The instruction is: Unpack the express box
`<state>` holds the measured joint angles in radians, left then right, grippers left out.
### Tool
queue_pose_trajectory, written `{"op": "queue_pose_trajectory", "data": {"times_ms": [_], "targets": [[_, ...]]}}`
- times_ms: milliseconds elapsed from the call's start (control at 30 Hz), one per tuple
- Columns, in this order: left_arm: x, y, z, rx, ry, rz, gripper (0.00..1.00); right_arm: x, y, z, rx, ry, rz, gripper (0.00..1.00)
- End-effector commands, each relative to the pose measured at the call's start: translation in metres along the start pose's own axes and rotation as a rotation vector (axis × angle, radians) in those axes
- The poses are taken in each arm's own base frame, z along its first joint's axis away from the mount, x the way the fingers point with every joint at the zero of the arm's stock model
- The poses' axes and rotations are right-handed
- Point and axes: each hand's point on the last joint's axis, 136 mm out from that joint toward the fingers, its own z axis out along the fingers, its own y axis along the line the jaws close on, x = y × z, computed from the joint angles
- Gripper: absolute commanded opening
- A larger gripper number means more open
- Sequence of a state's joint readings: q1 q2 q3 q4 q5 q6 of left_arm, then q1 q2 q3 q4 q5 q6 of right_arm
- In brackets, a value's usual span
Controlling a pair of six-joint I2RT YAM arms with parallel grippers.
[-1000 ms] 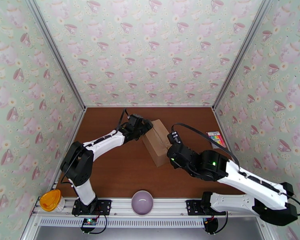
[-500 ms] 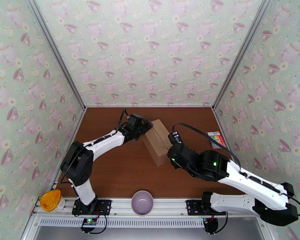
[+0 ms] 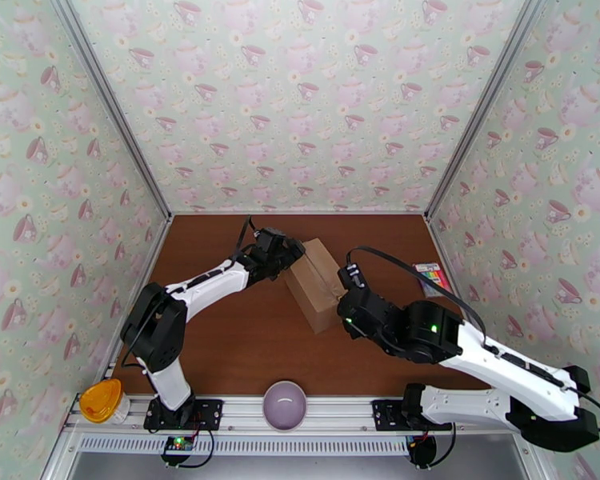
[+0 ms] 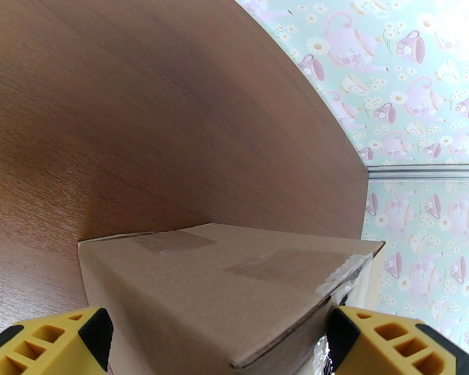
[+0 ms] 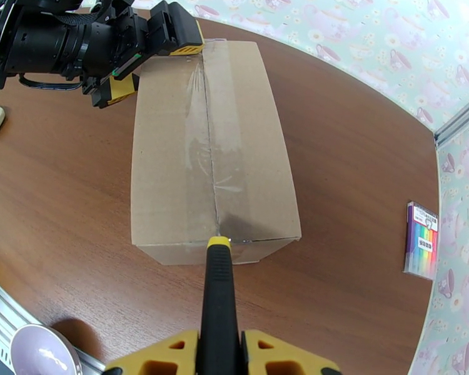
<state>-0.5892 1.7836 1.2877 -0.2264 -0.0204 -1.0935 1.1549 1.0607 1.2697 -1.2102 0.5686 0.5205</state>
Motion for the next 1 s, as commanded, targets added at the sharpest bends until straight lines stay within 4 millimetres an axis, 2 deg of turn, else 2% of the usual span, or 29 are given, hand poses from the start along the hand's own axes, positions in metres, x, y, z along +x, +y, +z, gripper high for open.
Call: {"op": "queue_pose_trajectory", "data": {"times_ms": [0, 500, 800, 967], "targets": [[-0.007, 0.061, 0.015, -0.214, -0.032, -0.028, 0.96, 0.029, -0.007, 0.000, 0.014, 0.095, -0.043, 0.00], [-0.007, 0.063, 0.015, -0.223, -0.034, -0.027, 0.96, 0.020, -0.007, -0.009, 0.004, 0.080, -0.045, 0.00], [-0.007, 0.062, 0.016, -0.222, -0.035, -0.027, 0.96, 0.029, -0.011, -0.008, 0.019, 0.103, -0.044, 0.00], [-0.010, 0.060, 0.014, -0.221, -0.043, -0.017, 0.96, 0.028, -0.014, -0.013, 0.020, 0.098, -0.030, 0.00]]}}
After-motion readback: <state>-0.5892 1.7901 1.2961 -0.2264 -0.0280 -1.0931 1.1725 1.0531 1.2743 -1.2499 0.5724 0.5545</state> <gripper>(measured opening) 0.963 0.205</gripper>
